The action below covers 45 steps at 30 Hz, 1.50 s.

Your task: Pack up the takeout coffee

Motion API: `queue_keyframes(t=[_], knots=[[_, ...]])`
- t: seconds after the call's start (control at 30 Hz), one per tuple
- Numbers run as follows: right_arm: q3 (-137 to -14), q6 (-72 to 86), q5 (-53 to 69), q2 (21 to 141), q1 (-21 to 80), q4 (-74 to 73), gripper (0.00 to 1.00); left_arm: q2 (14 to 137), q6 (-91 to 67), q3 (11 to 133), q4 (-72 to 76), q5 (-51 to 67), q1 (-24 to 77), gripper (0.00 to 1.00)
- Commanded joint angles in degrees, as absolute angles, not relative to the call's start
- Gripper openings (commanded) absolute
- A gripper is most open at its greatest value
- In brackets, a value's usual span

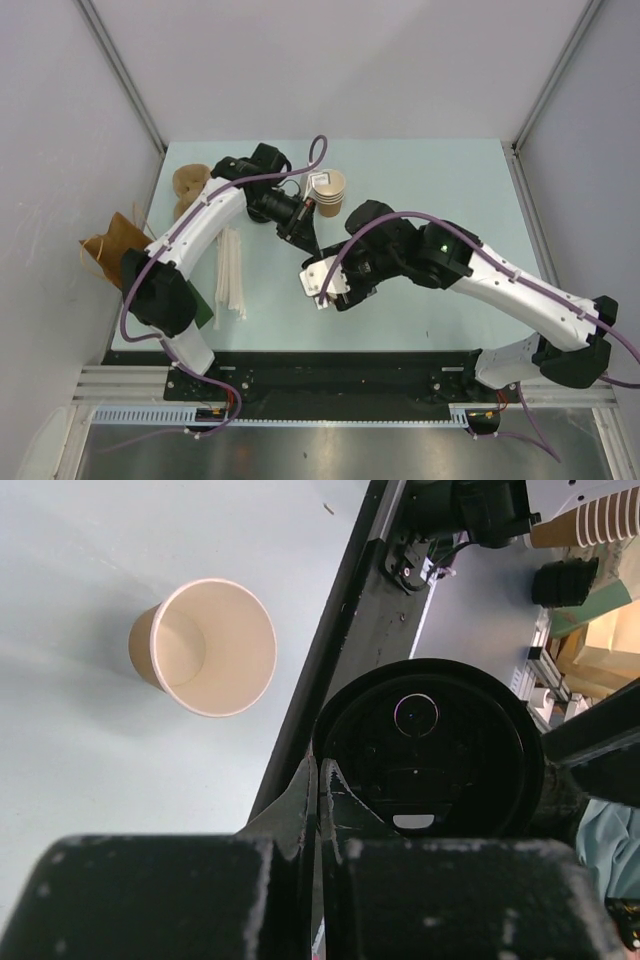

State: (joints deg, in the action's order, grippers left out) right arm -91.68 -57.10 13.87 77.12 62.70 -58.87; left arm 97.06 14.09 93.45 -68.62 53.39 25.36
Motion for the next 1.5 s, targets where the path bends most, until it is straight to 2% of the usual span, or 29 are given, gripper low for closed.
queue_keyframes(t=[0.0, 0.17, 0.37, 0.47, 0.5, 0.57, 0.6, 0.73, 0.87, 1.0, 1.1, 1.23, 1.33, 1.4, 1.47], knots=[[-93.60, -57.48, 10.28, 79.53, 63.19, -59.15, 0.60, 97.56, 15.82, 95.18, -69.87, 55.55, 27.16, 0.00], [-94.31, -57.39, 9.49, 80.59, 63.19, -59.24, 0.58, 97.73, 16.35, 95.10, -70.05, 55.11, 28.04, 0.00], [-92.55, -57.48, 8.61, 81.30, 63.19, -59.41, 0.50, 98.17, 16.35, 95.63, -69.96, 56.51, 28.12, 0.00], [-91.58, -55.82, 9.05, 80.25, 62.93, -59.33, 0.51, 97.30, 16.96, 93.87, -68.48, 55.20, 27.86, 0.01], [-91.58, -53.98, 10.97, 79.72, 62.58, -59.33, 0.51, 95.47, 15.57, 92.65, -67.07, 54.93, 27.51, 0.04], [-90.88, -52.30, 13.09, 78.06, 61.71, -59.24, 0.53, 92.92, 14.59, 87.73, -62.87, 55.02, 26.02, 0.22], [-90.36, -51.42, 14.23, 77.35, 61.44, -58.98, 0.54, 89.59, 15.72, 85.97, -61.62, 53.89, 25.93, 0.37], [-87.72, -40.91, 22.13, 74.98, 53.55, -56.17, 0.55, 77.74, 20.90, 73.16, -53.45, 46.34, 26.02, 0.61], [-86.05, -33.78, 31.10, 71.29, 43.61, -50.12, 0.57, 68.92, 30.48, 64.79, -48.00, 38.16, 26.01, 0.71], [-84.91, -24.37, 35.23, 69.08, 34.05, -46.33, 0.58, 62.42, 39.61, 57.67, -45.10, 39.19, 26.98, 0.70], [-82.89, -15.67, 41.03, 68.55, 24.92, -42.55, 0.59, 58.01, 42.09, 51.52, -38.07, 34.83, 33.89, 0.68], [-80.95, -4.50, 48.41, 68.73, 16.46, -36.76, 0.61, 60.02, 48.34, 48.44, -35.96, 30.24, 43.40, 0.62], [-79.28, -1.67, 48.25, 67.94, 13.89, -34.72, 0.62, 63.27, 46.59, 46.85, -30.60, 27.25, 48.94, 0.56], [-78.58, -1.06, 48.08, 67.42, 13.19, -34.45, 0.63, 66.26, 45.53, 46.24, -27.62, 26.98, 51.58, 0.47], [-78.49, -0.97, 48.25, 67.06, 12.39, -34.45, 0.64, 67.32, 46.66, 44.75, -26.46, 26.46, 54.65, 0.44]])
